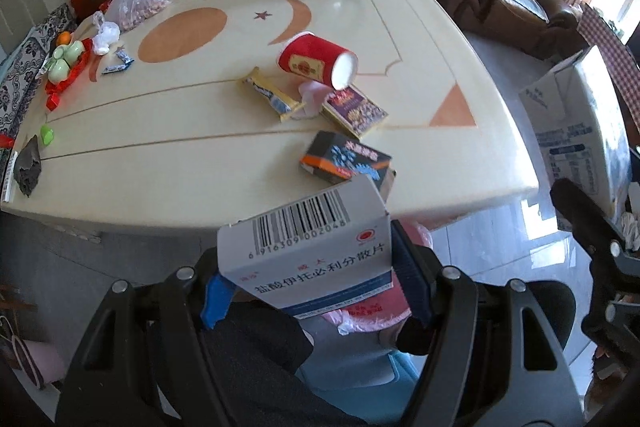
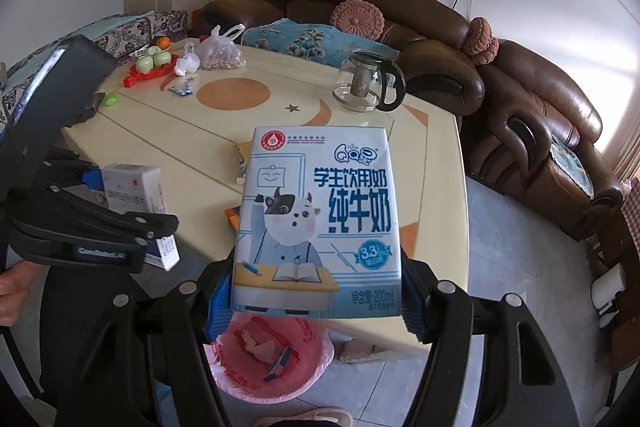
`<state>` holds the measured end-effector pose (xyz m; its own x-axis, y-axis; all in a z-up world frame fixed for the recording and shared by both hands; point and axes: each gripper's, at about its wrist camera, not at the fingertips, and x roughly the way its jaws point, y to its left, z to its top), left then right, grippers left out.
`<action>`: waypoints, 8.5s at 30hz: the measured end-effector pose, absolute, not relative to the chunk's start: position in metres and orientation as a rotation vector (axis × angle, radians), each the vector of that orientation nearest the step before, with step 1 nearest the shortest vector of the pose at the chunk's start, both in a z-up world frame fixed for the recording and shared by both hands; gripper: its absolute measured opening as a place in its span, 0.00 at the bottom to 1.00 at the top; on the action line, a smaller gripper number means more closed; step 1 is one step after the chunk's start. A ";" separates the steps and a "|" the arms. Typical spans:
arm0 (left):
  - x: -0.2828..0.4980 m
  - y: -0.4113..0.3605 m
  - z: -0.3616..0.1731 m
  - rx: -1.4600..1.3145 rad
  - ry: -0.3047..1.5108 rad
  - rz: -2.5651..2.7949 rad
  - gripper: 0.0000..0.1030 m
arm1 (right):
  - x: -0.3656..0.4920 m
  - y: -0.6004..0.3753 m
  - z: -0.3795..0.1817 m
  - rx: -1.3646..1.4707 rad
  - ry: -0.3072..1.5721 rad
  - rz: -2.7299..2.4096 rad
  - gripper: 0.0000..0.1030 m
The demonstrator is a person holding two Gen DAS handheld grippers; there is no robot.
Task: Collect trash
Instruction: 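Carry the medicine box and milk carton with both tools toward the pink bin, then hold the medicine box and milk carton with both tools over the pink bin, then open both tools to drop the medicine box and milk carton into the bin, then move both open tools back over the table toward the cup and wrapper, then grasp the yellow snack wrapper with the left tool while the right tool grasps the red cup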
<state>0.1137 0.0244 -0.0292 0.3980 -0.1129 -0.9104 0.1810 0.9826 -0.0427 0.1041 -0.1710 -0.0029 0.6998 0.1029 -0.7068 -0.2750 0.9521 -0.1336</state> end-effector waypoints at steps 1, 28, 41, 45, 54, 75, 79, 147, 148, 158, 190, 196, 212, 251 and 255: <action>0.111 0.023 -0.030 0.068 1.148 -0.189 0.66 | 0.098 -0.171 -0.003 -0.238 0.767 0.212 0.63; 0.055 -0.008 -0.094 0.155 1.167 -0.267 0.66 | 0.050 -0.170 -0.067 -0.175 0.876 0.213 0.63; 0.055 -0.024 -0.142 0.184 1.228 -0.294 0.66 | 0.051 -0.177 -0.124 -0.128 0.978 0.213 0.63; 0.062 -0.025 -0.160 0.178 1.257 -0.298 0.66 | 0.057 -0.181 -0.138 -0.133 1.002 0.198 0.63; 0.077 -0.028 -0.202 0.165 1.310 -0.271 0.66 | 0.075 -0.184 -0.185 -0.116 1.078 0.189 0.63; 0.108 -0.025 -0.293 0.125 1.460 -0.215 0.66 | 0.107 -0.191 -0.288 -0.062 1.243 0.188 0.63; 0.112 -0.027 -0.304 0.132 1.477 -0.198 0.66 | 0.111 -0.189 -0.300 -0.077 1.261 0.186 0.63; 0.112 -0.016 -0.300 0.113 1.538 -0.170 0.81 | 0.118 -0.184 -0.326 -0.079 1.349 0.249 0.79; 0.109 -0.012 -0.292 0.113 1.527 -0.168 0.81 | 0.115 -0.184 -0.317 -0.074 1.335 0.254 0.79; 0.103 0.060 -0.140 -0.006 1.412 -0.148 0.81 | 0.093 -0.197 -0.166 -0.033 1.101 0.347 0.92; 0.291 0.075 0.000 0.012 1.322 -0.005 0.90 | 0.322 -0.191 0.047 -0.078 0.885 0.564 0.93; 0.313 0.079 -0.031 -0.006 1.373 0.002 0.90 | 0.346 -0.175 0.013 -0.110 0.944 0.578 0.93; 0.363 0.080 -0.123 -0.084 1.514 0.018 0.90 | 0.392 -0.124 -0.083 -0.259 1.083 0.613 0.93; 0.359 0.075 -0.158 -0.293 1.497 0.015 0.23 | 0.402 -0.105 -0.139 -0.310 1.050 0.536 0.61; 0.358 0.070 -0.149 -0.272 1.469 0.001 0.20 | 0.397 -0.116 -0.134 -0.290 1.043 0.502 0.61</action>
<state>0.3578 0.0700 -0.1491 0.1073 -0.1645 -0.9805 -0.1658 0.9695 -0.1808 0.3973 -0.1161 -0.1341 0.4060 0.2573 -0.8769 -0.5255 0.8508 0.0064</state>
